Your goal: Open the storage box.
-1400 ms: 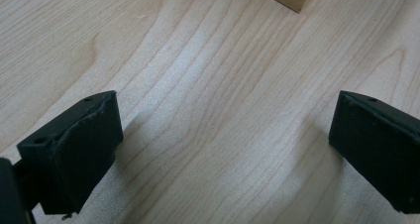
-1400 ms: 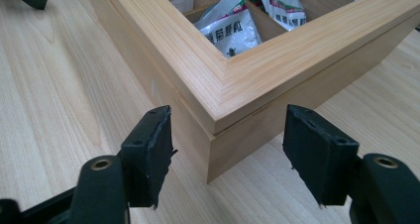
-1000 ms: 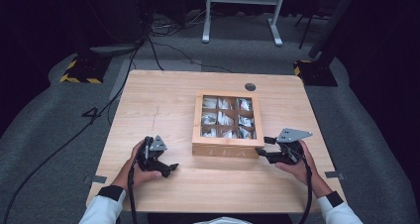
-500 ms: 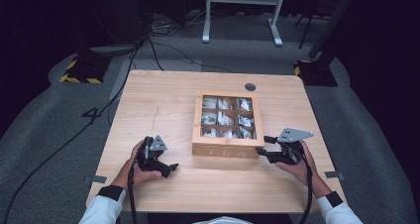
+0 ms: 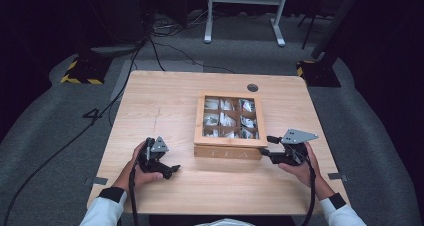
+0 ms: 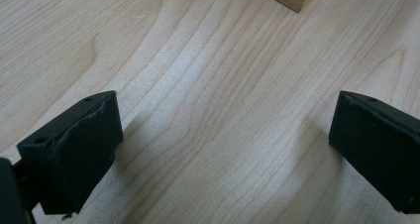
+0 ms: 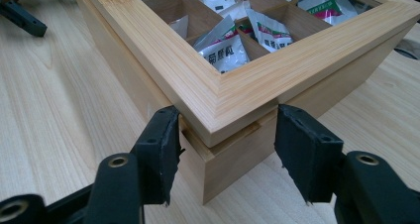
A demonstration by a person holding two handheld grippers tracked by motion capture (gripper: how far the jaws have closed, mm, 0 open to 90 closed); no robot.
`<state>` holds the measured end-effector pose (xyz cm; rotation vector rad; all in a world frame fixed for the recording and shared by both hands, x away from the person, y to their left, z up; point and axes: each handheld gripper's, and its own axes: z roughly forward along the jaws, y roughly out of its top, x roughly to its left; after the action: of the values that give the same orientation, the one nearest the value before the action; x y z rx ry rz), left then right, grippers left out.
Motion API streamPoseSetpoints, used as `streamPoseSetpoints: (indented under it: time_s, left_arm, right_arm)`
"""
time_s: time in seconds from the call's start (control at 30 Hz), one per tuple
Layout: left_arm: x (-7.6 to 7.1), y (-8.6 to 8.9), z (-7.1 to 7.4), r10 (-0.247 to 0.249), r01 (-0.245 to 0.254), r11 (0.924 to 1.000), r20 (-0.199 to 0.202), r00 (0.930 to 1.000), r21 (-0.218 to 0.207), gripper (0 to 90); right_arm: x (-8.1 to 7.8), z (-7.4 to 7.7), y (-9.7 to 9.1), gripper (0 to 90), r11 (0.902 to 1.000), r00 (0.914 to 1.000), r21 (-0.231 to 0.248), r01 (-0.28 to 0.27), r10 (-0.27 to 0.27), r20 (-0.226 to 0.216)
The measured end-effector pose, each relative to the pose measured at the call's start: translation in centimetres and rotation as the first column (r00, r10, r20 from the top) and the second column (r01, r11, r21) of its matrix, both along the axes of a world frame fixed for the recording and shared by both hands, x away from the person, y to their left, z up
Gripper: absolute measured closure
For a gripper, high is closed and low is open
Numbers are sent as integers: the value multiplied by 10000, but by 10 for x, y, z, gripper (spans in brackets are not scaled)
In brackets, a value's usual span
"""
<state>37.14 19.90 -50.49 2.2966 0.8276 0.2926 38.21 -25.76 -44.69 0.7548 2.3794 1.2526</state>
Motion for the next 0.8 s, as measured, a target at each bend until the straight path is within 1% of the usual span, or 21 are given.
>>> streamPoseSetpoints:
  time_s: [0.3, 0.57, 0.67, 0.7, 0.73, 0.77, 0.8]
  left_arm:
    - [0, 0, 0, 63, -63, 10000, -13, 10000, -15, 6]
    - [0, -1, 0, 65, -65, 10000, -5, 10000, -7, 6]
    - [0, -1, 1, 109, -109, 9999, -18, 9999, 116, 7]
    - [0, -1, 2, 96, -95, 9999, -40, 9999, 118, 16]
    - [-1, -1, 3, 38, -38, 10000, 7, 10000, 42, 49]
    - [-2, -1, 4, -64, 65, 9999, 97, 9999, -94, 120]
    - [-3, -2, 6, -157, 158, 9998, 153, 9998, -96, 205]
  right_arm:
    - [0, 4, 0, 426, 9997, 9999, 249, 71, -74, 118]
    - [0, 7, 0, 415, 9994, 9997, 312, 132, -138, 203]
    - [0, 10, 1, 402, 9991, 9995, 389, 179, -189, 256]
    - [0, 11, 1, 397, 9986, 9994, 473, 221, -234, 260]
    - [0, 12, 1, 393, 9983, 9992, 527, 234, -250, 303]
    - [0, 13, 1, 388, 9978, 9990, 604, 285, -304, 320]
    - [0, 15, 1, 384, 9974, 9989, 651, 304, -327, 347]
